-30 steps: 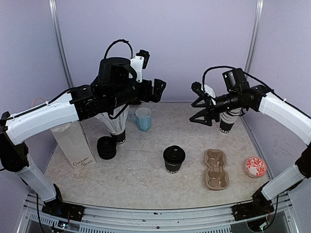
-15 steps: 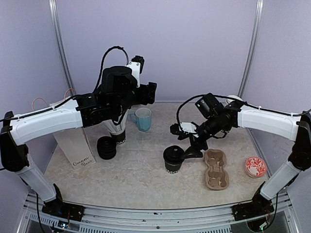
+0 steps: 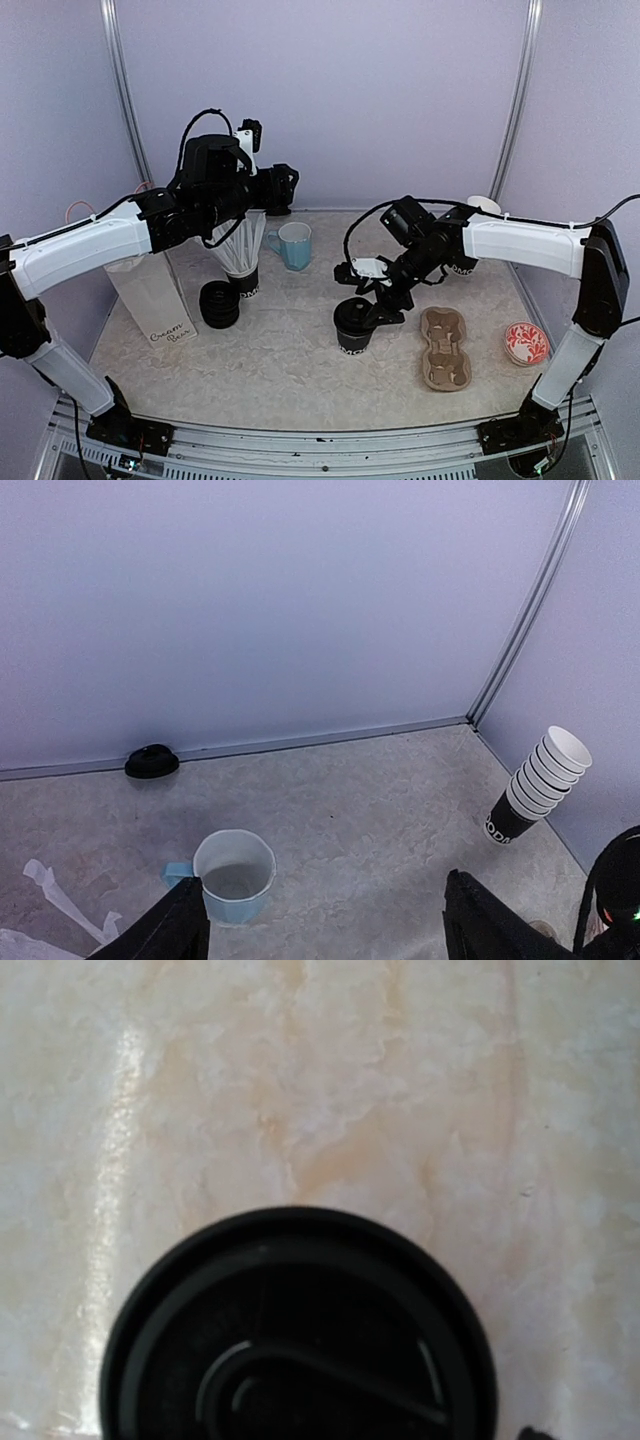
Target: Pack the takeout coffee
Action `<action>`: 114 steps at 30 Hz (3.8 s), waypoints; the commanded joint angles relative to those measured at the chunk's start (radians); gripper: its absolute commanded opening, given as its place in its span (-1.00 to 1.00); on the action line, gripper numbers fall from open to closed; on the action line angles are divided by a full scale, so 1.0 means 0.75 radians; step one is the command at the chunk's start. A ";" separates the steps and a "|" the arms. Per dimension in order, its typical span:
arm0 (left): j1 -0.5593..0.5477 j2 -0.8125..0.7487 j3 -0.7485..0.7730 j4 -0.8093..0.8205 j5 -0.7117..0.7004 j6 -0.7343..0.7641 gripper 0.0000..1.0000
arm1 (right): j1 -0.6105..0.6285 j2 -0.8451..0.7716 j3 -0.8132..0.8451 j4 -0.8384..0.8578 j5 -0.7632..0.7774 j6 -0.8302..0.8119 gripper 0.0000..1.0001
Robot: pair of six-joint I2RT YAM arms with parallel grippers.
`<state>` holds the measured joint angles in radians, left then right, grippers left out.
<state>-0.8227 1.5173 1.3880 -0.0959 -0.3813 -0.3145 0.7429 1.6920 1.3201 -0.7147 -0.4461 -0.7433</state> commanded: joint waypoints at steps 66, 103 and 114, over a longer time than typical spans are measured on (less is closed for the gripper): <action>-0.149 0.067 0.058 -0.298 0.074 0.143 0.72 | -0.514 0.484 1.023 -0.278 -0.040 0.468 0.99; -0.148 0.142 0.054 -0.238 0.158 0.102 0.69 | -1.019 0.059 0.566 -0.271 0.234 0.410 -0.22; -0.149 0.156 0.056 -0.242 0.163 0.097 0.69 | -1.021 0.135 0.624 -0.291 0.223 0.408 -0.62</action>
<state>-0.9356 1.6245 1.4166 -0.2996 -0.2676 -0.2321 -0.0109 1.7748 1.7546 -0.9169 -0.2653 -0.4435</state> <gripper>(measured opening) 0.846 0.190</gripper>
